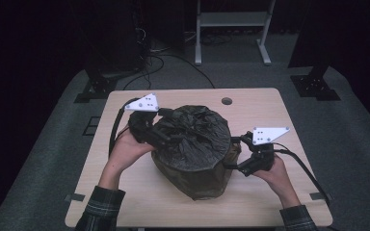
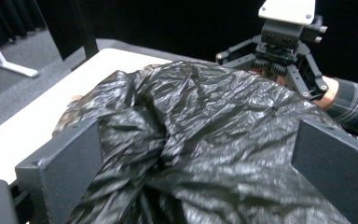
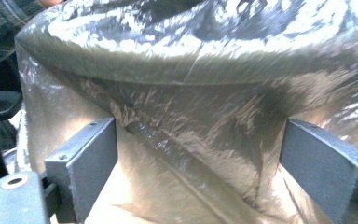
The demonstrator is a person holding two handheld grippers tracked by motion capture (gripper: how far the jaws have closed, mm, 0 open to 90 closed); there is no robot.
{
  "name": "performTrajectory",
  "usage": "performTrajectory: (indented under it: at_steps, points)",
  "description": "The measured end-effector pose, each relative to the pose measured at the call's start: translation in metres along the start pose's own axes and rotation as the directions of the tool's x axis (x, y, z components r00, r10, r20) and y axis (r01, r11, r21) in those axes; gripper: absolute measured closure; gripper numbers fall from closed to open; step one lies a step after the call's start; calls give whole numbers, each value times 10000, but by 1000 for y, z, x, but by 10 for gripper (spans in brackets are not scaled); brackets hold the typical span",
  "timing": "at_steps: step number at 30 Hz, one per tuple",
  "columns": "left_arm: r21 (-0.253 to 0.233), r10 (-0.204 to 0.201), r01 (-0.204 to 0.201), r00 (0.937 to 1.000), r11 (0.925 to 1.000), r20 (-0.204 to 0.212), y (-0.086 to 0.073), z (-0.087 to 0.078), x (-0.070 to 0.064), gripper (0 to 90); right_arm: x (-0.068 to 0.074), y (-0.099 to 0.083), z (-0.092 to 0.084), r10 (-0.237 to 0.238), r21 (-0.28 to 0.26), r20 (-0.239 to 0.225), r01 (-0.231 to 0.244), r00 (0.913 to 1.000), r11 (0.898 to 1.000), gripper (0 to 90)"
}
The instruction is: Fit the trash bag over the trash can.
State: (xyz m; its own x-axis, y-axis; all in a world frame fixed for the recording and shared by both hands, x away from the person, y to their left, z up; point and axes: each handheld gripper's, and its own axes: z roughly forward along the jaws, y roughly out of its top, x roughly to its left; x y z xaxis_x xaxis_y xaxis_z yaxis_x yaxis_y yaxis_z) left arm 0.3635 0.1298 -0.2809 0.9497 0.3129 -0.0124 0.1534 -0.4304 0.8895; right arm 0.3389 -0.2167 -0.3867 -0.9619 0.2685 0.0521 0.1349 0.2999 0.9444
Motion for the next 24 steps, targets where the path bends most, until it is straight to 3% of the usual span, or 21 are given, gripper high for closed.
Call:
performTrajectory:
  at_steps: [9, 11, 13, 16, 24]
  points:
    - [923, 167, -177, 9998, 9956, 116, 21, 36, -3, 4, 2, 2, -5, -230, -76, 308, 232, 9993, 9997, 100]
    - [1188, 118, -129, 9999, 9928, 103, 24, 45, -2, 15, 2, 2, -7, -278, -74, 355, 281, 9990, 9996, 100]
    - [1638, 357, -331, 9993, 9859, -135, 27, 52, -2, 15, 2, 3, -9, -249, -67, 357, 252, 9991, 9997, 100]
    - [1670, 207, -183, 9997, 9858, -132, 32, 59, -1, 20, 1, 4, -12, -261, -145, 450, 267, 9986, 9995, 100]
    - [2315, 193, -182, 9998, 9727, -24, 38, 85, 0, 20, 2, 6, -18, -269, -272, 477, 282, 9985, 9992, 100]
